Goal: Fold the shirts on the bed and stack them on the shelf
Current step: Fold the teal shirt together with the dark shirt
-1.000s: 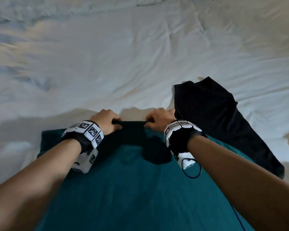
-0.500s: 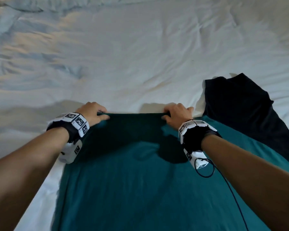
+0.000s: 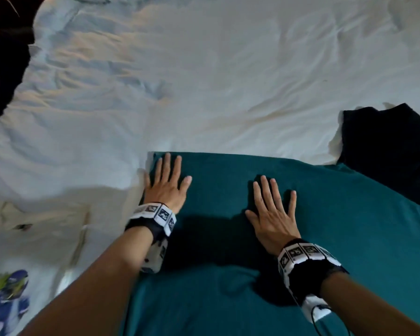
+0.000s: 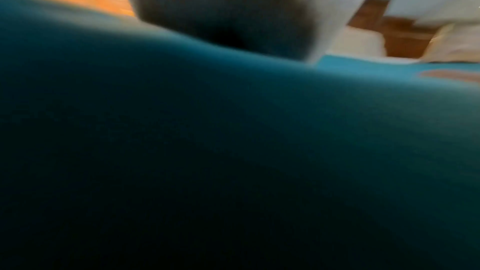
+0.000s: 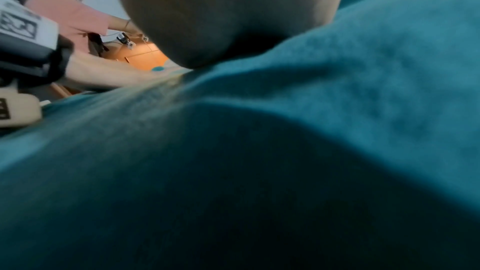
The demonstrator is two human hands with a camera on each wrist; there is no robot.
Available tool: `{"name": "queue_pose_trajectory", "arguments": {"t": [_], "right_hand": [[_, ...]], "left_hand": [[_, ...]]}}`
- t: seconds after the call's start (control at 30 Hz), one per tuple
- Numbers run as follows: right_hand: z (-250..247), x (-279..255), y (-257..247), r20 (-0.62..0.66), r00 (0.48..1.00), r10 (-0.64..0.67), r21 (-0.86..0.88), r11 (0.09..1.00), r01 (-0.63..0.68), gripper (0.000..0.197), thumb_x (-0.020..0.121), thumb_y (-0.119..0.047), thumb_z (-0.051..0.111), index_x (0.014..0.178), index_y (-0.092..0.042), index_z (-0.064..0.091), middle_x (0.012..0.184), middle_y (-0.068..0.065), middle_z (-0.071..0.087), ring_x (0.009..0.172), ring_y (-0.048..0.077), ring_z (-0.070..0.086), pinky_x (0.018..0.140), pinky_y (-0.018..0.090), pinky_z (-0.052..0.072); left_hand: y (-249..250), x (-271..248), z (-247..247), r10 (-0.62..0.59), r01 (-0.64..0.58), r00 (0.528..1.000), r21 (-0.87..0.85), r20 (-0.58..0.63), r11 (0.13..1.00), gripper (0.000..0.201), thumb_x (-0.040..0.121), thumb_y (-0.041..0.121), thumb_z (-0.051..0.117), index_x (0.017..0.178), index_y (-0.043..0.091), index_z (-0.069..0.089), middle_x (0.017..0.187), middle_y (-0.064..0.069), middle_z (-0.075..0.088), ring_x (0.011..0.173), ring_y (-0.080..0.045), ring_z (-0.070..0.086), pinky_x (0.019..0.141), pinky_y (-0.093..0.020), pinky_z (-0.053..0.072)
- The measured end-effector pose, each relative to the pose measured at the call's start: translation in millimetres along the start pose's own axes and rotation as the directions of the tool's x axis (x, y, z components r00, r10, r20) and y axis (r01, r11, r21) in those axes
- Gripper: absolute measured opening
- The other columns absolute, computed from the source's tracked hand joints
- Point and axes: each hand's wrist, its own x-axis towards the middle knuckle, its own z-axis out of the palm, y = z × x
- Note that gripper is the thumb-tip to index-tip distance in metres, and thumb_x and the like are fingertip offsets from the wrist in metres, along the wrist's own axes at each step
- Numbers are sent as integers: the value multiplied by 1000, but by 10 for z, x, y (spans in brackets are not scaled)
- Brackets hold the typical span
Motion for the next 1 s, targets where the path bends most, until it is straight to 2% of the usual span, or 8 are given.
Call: {"name": "queue_pose_trajectory", "arguments": {"t": [0.1, 0.23, 0.37, 0.43, 0.53, 0.6, 0.8, 1.0], "right_hand": [[10, -25, -39, 13, 1000, 16, -16, 1000, -16, 71, 92, -55, 14, 155, -21, 8, 163, -3, -3, 148, 14, -13, 113, 53, -19], [21, -9, -52, 14, 999, 29, -33, 999, -29, 74, 90, -56, 9, 156, -21, 7, 163, -2, -5, 148, 15, -13, 113, 55, -18], [-12, -79, -17, 64, 996, 58, -14, 998, -58, 79, 84, -60, -3, 155, -25, -4, 162, -6, -14, 147, 13, -20, 112, 57, -19], [-28, -206, -1, 75, 992, 96, -5, 995, -96, 80, 83, -61, -5, 155, -25, -5, 161, -6, -16, 147, 15, -20, 112, 58, -17], [5, -590, -47, 100, 989, 111, 35, 993, -115, 83, 81, -62, -5, 155, -24, -3, 160, -6, -18, 146, 14, -22, 110, 60, -17], [96, -992, -161, 69, 995, 67, 72, 995, -72, 79, 85, -59, 5, 155, -22, 5, 161, -6, -13, 147, 14, -18, 110, 60, -18], [408, -2119, -376, 53, 998, -42, -7, 999, 43, 69, 93, -51, 27, 153, -17, 22, 162, 2, 13, 150, 21, 4, 113, 61, -3], [420, -2251, -376, 85, 996, 37, -14, 999, -36, 70, 93, -53, 22, 154, -18, 18, 162, -1, 6, 149, 13, -11, 112, 54, -16]], "left_hand": [[-335, 70, -235, -211, 211, 977, -17, 28, 977, 66, 98, 58, 4, 150, 28, -23, 153, 3, -38, 143, -20, -31, 116, -56, -14], [521, -443, -115, 91, -107, 986, -113, -136, 988, 65, 99, 53, 8, 149, 25, -23, 155, 3, -34, 143, -20, -31, 116, -51, -19], [615, -1047, 420, 283, -284, 959, -81, -21, 955, 66, 96, 59, 5, 151, 29, -14, 160, 4, -22, 148, -18, -20, 118, -49, -11], [83, -1016, 541, 154, -158, 982, -29, -105, 987, 66, 96, 59, 6, 152, 28, -7, 162, 2, -12, 150, -22, -8, 118, -49, -6], [-545, -983, 414, -178, 176, 979, -33, -103, 984, 65, 98, 57, 7, 152, 28, -16, 157, 2, -28, 147, -22, -23, 116, -55, -12], [-457, -1101, 370, -234, 219, 960, -109, -156, 970, 67, 99, 55, 8, 154, 23, -15, 157, 0, -29, 145, -22, -28, 116, -56, -13], [598, -2241, 990, 191, -205, 972, -98, -138, 974, 67, 97, 54, 17, 155, 24, 4, 163, 1, 0, 150, -21, -2, 116, -52, -4], [-716, -2313, 1009, -270, 261, 952, -81, -142, 962, 68, 96, 55, 5, 155, 23, -8, 161, 2, -17, 149, -21, -15, 117, -56, -7]]}}
